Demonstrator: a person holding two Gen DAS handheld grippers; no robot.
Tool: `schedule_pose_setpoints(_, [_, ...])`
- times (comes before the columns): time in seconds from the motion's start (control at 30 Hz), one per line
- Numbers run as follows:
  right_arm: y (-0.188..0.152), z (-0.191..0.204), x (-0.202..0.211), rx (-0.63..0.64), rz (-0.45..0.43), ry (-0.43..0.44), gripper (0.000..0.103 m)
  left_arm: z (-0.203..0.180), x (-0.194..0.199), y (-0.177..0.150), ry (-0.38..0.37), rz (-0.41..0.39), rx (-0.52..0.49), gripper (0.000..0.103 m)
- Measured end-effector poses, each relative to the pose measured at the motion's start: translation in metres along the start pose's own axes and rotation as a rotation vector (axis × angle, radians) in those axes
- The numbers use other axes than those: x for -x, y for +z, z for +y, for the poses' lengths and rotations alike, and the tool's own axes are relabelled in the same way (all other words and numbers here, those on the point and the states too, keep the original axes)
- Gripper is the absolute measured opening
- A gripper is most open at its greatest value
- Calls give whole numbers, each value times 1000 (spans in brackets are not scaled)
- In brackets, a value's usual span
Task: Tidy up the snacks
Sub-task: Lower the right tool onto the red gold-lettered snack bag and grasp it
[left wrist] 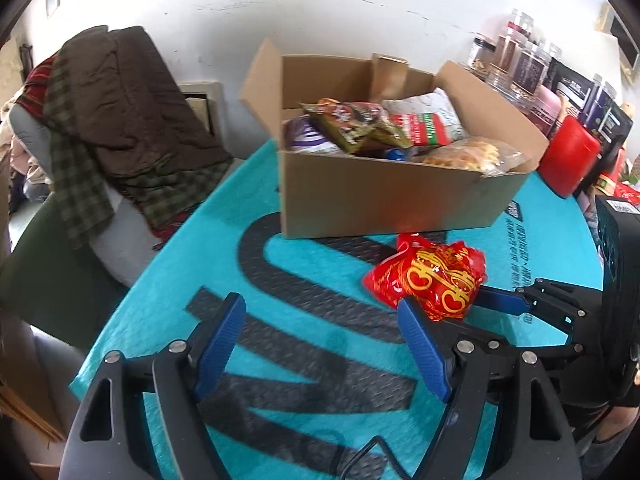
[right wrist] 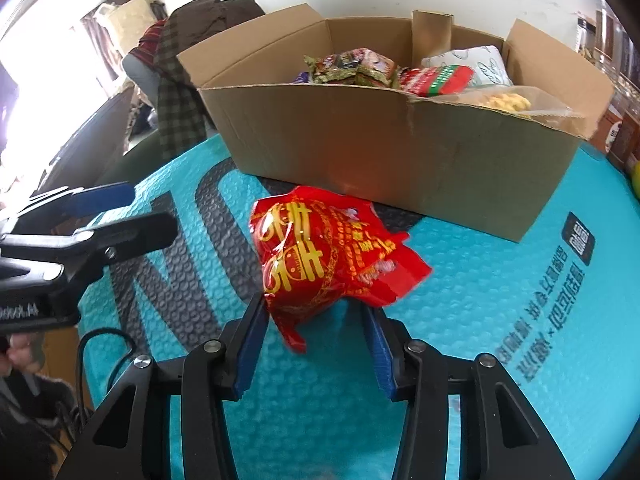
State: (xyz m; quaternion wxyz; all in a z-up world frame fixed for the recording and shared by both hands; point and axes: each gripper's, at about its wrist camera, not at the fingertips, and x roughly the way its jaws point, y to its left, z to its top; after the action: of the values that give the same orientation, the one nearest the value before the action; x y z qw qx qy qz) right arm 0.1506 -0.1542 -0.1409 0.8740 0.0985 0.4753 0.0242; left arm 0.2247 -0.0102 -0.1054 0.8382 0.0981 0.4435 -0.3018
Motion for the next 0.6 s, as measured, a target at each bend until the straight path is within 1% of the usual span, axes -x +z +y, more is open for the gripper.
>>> schedule_pose_setpoints(0.07, [-3, -9, 6, -14, 6, 0, 47, -8, -4, 2, -14, 7, -21, 78])
schedule_pose_setpoints(0.2, [-10, -33, 18, -46, -2, -36, 47, -25, -12, 5, -37, 24, -67, 78])
schedule_pose_setpoints(0.3, [-11, -44, 23, -61, 0, -5, 47, -40, -17, 6, -71, 36, -95, 78])
schedule_pose_setpoints(0.43, [-8, -46, 24, -32, -6, 1, 47, -57, -27, 7, -140, 48, -119, 78])
schedule_pose_setpoints(0.6, [-6, -41, 17, 5, -5, 13, 47, -59, -45, 12, -169, 72, -114, 78])
